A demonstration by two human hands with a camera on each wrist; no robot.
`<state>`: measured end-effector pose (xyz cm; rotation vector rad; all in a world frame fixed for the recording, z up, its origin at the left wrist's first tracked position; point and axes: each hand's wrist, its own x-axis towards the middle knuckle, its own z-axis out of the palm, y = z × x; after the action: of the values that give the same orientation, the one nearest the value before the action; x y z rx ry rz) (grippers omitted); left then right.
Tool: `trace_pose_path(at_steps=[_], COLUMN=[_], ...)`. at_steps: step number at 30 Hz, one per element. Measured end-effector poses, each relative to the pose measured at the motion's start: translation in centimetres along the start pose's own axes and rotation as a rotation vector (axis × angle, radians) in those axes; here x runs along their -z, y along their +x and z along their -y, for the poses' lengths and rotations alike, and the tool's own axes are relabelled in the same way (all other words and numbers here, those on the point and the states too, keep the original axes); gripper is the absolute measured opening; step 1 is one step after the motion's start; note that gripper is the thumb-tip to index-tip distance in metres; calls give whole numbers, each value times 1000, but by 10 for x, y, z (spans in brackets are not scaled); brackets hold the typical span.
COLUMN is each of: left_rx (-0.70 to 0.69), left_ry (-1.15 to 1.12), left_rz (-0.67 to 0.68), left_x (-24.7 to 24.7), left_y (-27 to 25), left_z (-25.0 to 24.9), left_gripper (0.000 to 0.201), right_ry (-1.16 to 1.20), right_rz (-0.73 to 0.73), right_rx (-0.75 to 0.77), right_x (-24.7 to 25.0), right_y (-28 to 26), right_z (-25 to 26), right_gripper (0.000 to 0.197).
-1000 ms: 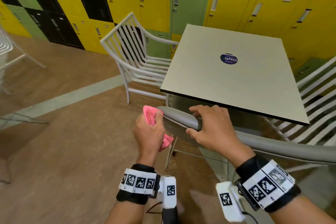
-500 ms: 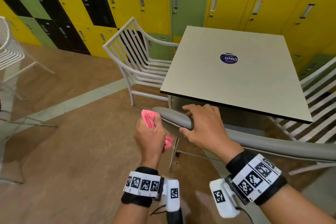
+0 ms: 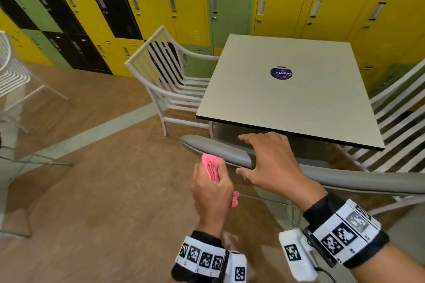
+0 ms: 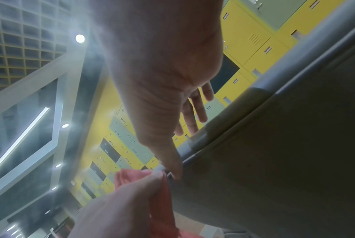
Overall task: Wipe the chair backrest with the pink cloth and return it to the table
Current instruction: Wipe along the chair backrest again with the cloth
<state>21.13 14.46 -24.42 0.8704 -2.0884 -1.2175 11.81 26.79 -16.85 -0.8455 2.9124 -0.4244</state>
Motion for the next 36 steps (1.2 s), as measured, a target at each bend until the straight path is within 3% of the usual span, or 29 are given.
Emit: trace_pose_path(at_steps=[4,8,14,20,23,27,30,33,36], left_rx=[-3,46,-72,-1,-9,-144,-75,-31,-30], left_ry=[-18,1,-66,-3,-25,-15,3,29,3], left_rz=[27,-88,111,-44,-20,79,58,-78,-16], left_x=[0,3,-33,-34,-52,-74,-69,-65,-80], left_y=[1,9,-55,-31,-56,-95,-84,-72,-98], left_z=[-2,-7,-22,4,-4,-27,-20,-16,-32], left_gripper=[25,20,22,26,27,25,25,24,23], right_ry=[-6,-10,9,13,8,-4,14,19,32], right_rz=[14,-1,-48,-51,-56,-71,-102,-127,-154], right_rx=[-20,-31,-61,-58,-69,-65,-64,-76,-101], right_x=[7,9,7,16,20,24,29,34,38], right_y=[-13,-27,-38,-57,-69,-81,-90,-100,-109], right_z=[-18,-34,-49,-70,-89,-106,-119,-135,-150], right_gripper=[82,78,81,86,85,85,81,78,77])
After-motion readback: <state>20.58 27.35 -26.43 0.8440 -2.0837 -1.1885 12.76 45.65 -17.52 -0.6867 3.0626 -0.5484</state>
